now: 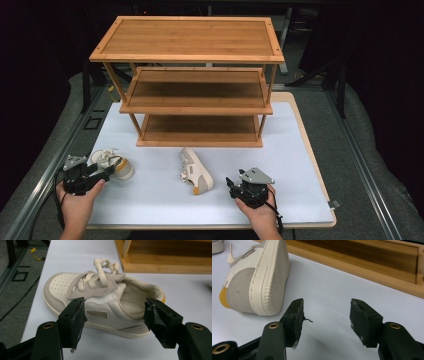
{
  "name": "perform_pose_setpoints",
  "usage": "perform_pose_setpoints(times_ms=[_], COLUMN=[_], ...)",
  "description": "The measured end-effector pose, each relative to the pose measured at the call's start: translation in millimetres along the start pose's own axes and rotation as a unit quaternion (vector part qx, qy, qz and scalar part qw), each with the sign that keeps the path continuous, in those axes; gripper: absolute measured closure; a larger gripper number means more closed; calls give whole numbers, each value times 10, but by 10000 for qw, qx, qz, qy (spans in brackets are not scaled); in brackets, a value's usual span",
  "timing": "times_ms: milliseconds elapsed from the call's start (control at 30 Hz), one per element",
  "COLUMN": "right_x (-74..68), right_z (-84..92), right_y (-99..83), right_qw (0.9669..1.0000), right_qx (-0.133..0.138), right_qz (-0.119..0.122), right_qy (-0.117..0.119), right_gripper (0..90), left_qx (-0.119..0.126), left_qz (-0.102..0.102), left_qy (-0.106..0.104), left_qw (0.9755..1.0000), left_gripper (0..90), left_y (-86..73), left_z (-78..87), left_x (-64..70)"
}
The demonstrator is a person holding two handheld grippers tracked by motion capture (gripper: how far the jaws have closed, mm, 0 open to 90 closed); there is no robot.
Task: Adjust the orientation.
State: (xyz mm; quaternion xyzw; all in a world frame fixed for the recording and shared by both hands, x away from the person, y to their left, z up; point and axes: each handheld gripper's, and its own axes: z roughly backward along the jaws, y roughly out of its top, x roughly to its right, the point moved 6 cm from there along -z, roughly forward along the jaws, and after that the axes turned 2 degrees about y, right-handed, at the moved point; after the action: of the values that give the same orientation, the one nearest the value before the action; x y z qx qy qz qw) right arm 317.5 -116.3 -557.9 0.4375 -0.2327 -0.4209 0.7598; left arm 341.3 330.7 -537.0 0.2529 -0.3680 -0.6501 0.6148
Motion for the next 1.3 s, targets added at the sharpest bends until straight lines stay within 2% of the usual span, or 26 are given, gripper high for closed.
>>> perform_pose_setpoints(times_ms=[33,100,200,400,500,567,733,800,867,933,1067,1200,1300], right_x=[-1,-1,0,4,5,5,2,13,18,17,0,0,1], right_z=[-3,-6,-4,-4,-3,-3,11,16,15,13,3,0,-6], right_y=[-2,-6,-5,-7,-6,-5,10,11,12,10,7,5,5], right_qw=[10000,10000,10000,10000,10000,10000,10000,10000,10000,10000,10000,10000,10000], right_qx=[-5,-25,-14,-16,-21,-25,15,27,49,39,7,-9,-1], right_qz=[-16,-25,-14,-20,-23,-24,-30,-13,-37,-32,0,7,-17], right_qy=[-7,5,-7,13,7,8,2,-5,7,9,24,3,14], right_gripper=[449,448,448,449,449,449,448,448,449,448,448,449,449], left_qx=[50,53,34,-96,-106,-113,-116,-161,-181,-216,-167,-166,-151], left_qz=[-55,-70,-86,-130,-46,-65,-206,-171,-90,-105,4,-144,-244], left_qy=[112,102,238,453,425,407,461,474,484,638,687,751,665], left_qw=[9999,9999,9997,9988,9990,9991,9987,9986,9986,9977,9975,9969,9974], left_gripper=[341,346,346,348,348,355,454,501,511,525,547,621,678], left_y=[30,59,89,41,13,4,-4,-8,-5,1,17,35,45], left_z=[-18,-36,-82,-165,-163,-151,-95,-97,-114,-149,-169,-131,-123], left_x=[3,19,17,-34,-77,-84,-91,-106,-124,-143,-182,-172,-133])
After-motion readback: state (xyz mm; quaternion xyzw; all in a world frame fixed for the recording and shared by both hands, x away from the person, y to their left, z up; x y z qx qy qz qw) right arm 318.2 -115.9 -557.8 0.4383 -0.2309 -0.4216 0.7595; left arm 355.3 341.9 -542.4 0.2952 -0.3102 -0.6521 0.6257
